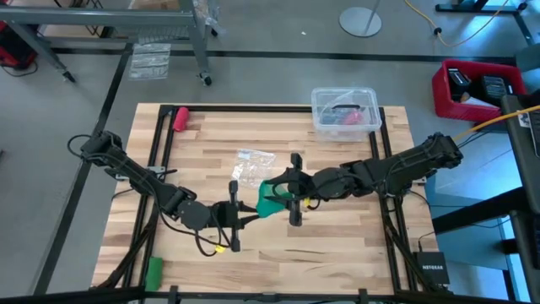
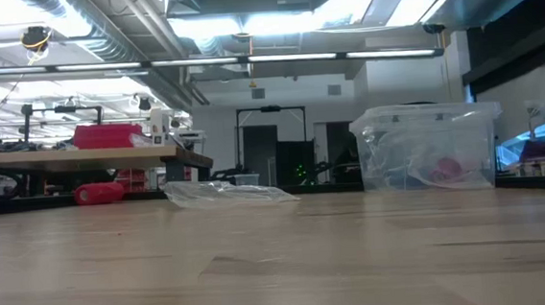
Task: Roll bandage
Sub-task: Roll the green bandage
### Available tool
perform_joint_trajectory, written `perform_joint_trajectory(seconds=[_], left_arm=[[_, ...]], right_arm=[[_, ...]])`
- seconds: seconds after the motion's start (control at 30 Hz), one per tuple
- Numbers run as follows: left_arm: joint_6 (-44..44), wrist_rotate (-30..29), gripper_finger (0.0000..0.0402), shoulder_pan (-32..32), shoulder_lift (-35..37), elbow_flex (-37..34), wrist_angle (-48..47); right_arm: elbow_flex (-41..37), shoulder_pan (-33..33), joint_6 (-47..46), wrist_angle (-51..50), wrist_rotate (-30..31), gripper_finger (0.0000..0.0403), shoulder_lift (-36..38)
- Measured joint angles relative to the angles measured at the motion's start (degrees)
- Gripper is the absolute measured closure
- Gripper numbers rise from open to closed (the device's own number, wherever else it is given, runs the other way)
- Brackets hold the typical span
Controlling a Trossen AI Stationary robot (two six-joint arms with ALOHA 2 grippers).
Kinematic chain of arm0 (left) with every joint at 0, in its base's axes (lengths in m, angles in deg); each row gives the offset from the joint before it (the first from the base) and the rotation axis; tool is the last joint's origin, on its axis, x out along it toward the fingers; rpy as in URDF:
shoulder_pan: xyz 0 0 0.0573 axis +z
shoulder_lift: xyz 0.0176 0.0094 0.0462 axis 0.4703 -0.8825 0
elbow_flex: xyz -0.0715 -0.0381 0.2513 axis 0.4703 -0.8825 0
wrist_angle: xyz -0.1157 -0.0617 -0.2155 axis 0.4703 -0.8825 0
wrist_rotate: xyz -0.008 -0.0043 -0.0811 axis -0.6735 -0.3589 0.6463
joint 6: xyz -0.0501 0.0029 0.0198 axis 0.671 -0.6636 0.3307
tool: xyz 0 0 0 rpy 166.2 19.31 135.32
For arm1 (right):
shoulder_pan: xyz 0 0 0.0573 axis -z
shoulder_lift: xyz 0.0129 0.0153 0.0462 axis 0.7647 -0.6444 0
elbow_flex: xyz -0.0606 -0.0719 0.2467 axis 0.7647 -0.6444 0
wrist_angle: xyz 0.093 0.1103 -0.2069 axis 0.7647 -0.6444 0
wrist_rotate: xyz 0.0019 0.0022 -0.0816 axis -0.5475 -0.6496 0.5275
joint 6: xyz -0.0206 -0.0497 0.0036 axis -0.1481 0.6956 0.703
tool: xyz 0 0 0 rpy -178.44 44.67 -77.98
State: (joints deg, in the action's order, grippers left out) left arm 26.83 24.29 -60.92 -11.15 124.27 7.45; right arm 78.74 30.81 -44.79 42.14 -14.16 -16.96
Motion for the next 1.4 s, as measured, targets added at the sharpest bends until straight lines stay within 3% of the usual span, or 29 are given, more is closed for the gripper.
perform_joint_trajectory(seconds=[0.27, 0.53, 0.97, 1.2, 1.4], left_arm=[[-16.5, -1.1, 0.0394, -0.1, 0.0, 0.0, -1.4], [-40.7, -7.0, 0.0394, 0.1, 0.0, 0.0, -4.5], [-74.4, -7.8, 0.0394, 2.2, -0.3, 0.0, -5.3], [-79.6, -7.3, 0.0394, 2.5, -0.3, 0.0, -8.3], [-80.0, -6.6, 0.0394, 2.3, -0.3, 0.1, -8.6]], right_arm=[[0.0, 0.0, -2.2, -3.8, -2.6, 0.0217, 0.1], [0.0, 2.1, -14.3, -5.3, -3.3, 0.0217, -0.3], [0.0, 8.7, -36.4, -9.1, -9.4, 0.0217, -2.2], [0.0, 11.9, -44.8, -9.4, -19.1, 0.0217, -2.4], [-0.1, 14.6, -45.5, -10.6, -28.6, 0.0217, -2.4]])
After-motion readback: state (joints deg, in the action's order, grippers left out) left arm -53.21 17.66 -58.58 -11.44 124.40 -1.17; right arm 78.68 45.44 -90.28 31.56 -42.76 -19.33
